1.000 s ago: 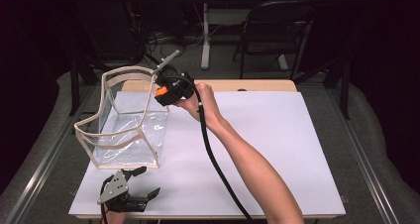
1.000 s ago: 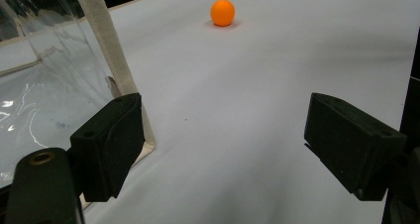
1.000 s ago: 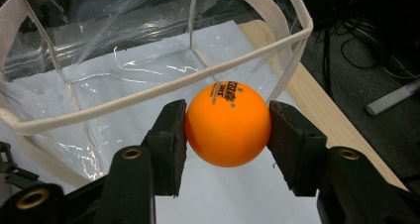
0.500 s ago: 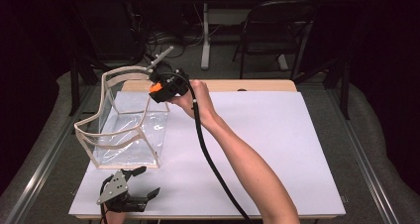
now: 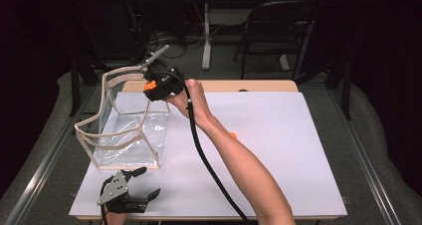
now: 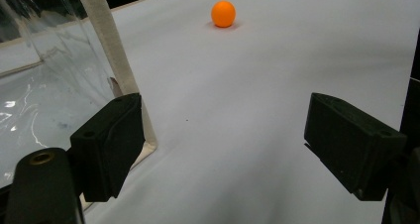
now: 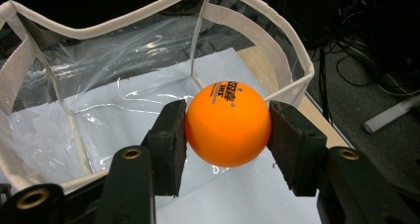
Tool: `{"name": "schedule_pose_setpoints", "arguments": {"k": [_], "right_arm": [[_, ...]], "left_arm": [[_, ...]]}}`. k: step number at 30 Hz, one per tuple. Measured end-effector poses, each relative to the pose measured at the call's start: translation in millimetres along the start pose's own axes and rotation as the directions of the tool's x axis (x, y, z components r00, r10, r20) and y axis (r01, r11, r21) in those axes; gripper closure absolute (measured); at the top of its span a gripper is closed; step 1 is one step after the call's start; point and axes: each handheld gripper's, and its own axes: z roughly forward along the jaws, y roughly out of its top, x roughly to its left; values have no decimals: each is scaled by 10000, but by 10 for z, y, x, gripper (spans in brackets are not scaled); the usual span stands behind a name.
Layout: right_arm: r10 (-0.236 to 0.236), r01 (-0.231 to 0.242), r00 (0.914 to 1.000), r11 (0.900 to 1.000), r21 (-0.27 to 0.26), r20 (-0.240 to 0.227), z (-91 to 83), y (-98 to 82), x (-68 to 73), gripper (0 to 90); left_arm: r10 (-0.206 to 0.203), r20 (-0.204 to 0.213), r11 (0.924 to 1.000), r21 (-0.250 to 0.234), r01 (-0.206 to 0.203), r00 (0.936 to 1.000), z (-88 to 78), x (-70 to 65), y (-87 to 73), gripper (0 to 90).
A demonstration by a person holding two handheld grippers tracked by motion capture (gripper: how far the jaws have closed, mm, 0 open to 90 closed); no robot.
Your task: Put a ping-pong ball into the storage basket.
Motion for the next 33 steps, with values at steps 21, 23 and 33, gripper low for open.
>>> {"name": "schedule_pose_setpoints", "arguments": {"k": [21, 23, 33], "right_arm": [[-19, 18, 10000, 9994, -344, -39, 132, 49, 87, 506], [-18, 16, 10000, 9992, -394, -44, 143, 51, 97, 507], [-100, 98, 9999, 9980, -621, -33, 188, 66, 162, 507]], "left_arm": [[-9, 10, 10000, -11, 9, 10000, -1, 5, -2, 158], [-13, 19, 10000, -6, 13, 10000, -1, 6, -2, 158], [-45, 6, 10000, -17, 45, 10000, -1, 7, -4, 158]]}}
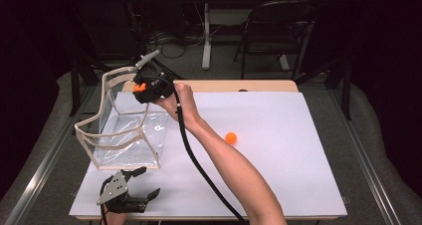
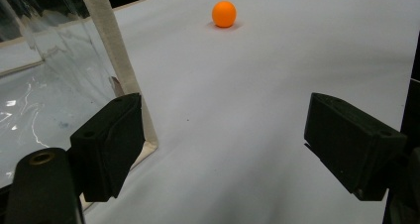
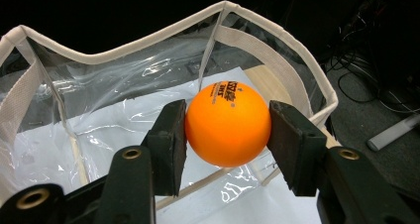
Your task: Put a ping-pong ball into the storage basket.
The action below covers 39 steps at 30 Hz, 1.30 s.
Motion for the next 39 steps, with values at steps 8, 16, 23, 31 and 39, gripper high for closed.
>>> {"name": "schedule_pose_setpoints", "arguments": {"k": [8, 16, 23, 31, 39], "right_arm": [[18, -18, 10000, 10000, -32, -75, 52, 1, 43, 506], [65, -66, 9999, 10000, -68, -130, 96, -3, 64, 507], [83, -84, 9997, 10000, -48, -214, 136, -6, 92, 506], [85, -84, 9995, 10000, 39, -320, 198, -24, 115, 506], [105, -93, 9992, 9995, 303, -388, 253, -60, 124, 506]], "left_arm": [[10, -13, 10000, -10, -10, 10000, -2, 1, -1, 158], [6, -12, 10000, -11, -6, 10000, 0, 0, -1, 158], [41, -20, 10000, 30, -41, 10000, -1, -2, 2, 158], [14, 4, 10000, -21, -14, 10000, -1, 0, -1, 158], [13, -21, 10000, 10, -13, 10000, 0, -3, 0, 158]]}}
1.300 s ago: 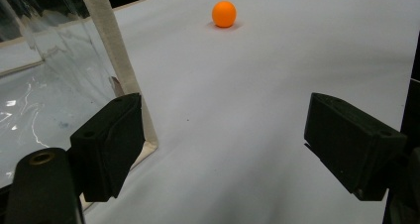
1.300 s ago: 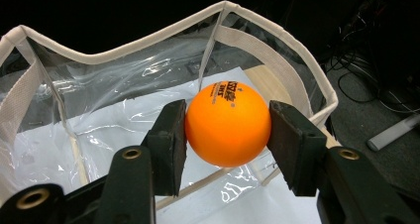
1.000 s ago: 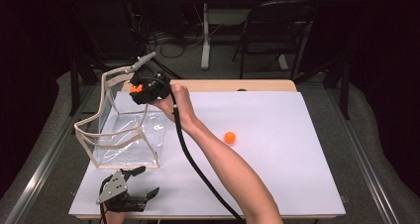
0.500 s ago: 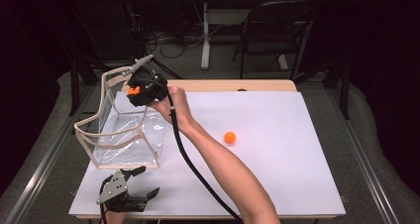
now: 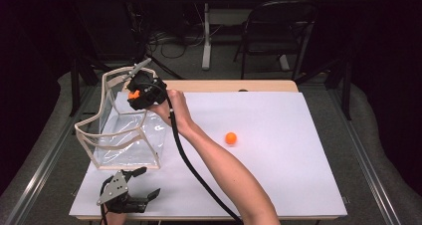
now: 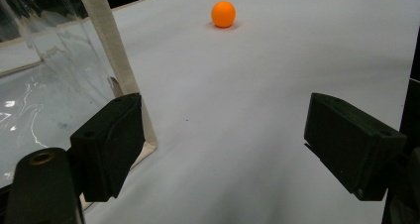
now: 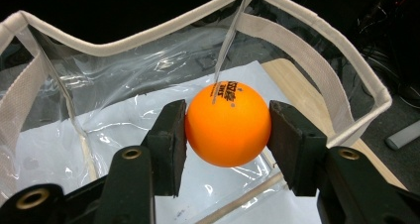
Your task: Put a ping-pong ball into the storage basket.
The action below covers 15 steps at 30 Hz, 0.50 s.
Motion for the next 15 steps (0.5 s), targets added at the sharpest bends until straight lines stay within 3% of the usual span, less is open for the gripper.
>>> {"name": "schedule_pose_setpoints", "arguments": {"k": [15], "right_arm": [[-47, 50, 9999, 9998, 180, -119, 24, -47, 12, 504]], "left_arm": [[-51, 40, 10000, -39, 51, 10000, 0, 1, -3, 158]]}}
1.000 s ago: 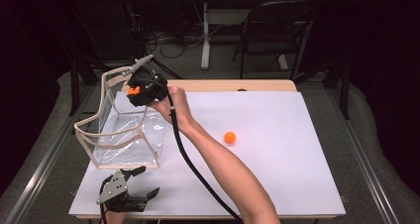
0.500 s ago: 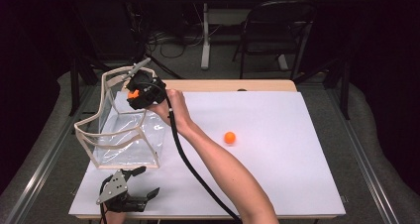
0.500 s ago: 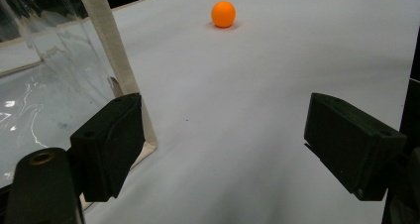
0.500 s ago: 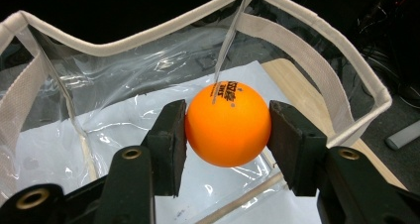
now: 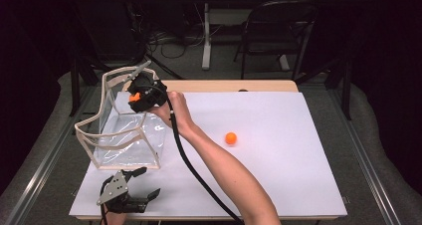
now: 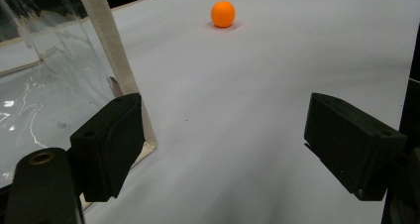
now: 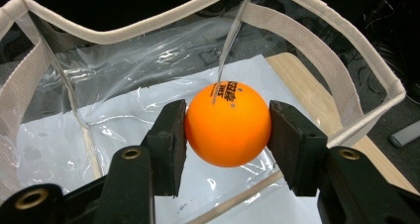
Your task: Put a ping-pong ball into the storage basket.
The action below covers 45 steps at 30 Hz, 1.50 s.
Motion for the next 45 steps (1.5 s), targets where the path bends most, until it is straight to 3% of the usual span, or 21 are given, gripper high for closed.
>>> {"name": "schedule_pose_setpoints", "arguments": {"k": [9, 19, 22, 31, 45], "right_arm": [[5, -5, 9999, 10000, 20, -119, -2, -40, -6, 463], [334, -347, 9990, 9984, -436, -304, -177, -129, -60, 193], [370, -392, 9987, 9971, -657, -350, -264, -168, -90, 162], [604, -650, 9972, 9918, -1098, -448, -497, -327, -210, 116], [700, -707, 9975, 9926, -987, -110, -698, -676, -307, 77]], "left_arm": [[4, 24, 10000, 18, -4, 10000, 3, -1, 0, 158], [22, 0, 10000, 63, -22, 10000, 2, -3, 1, 158], [37, 39, 10000, 58, -37, 10000, 6, -2, 1, 158], [44, 21, 10000, 74, -44, 10000, 8, -6, 3, 158], [38, 22, 9999, 111, -38, 10000, 11, -3, 1, 158]]}}
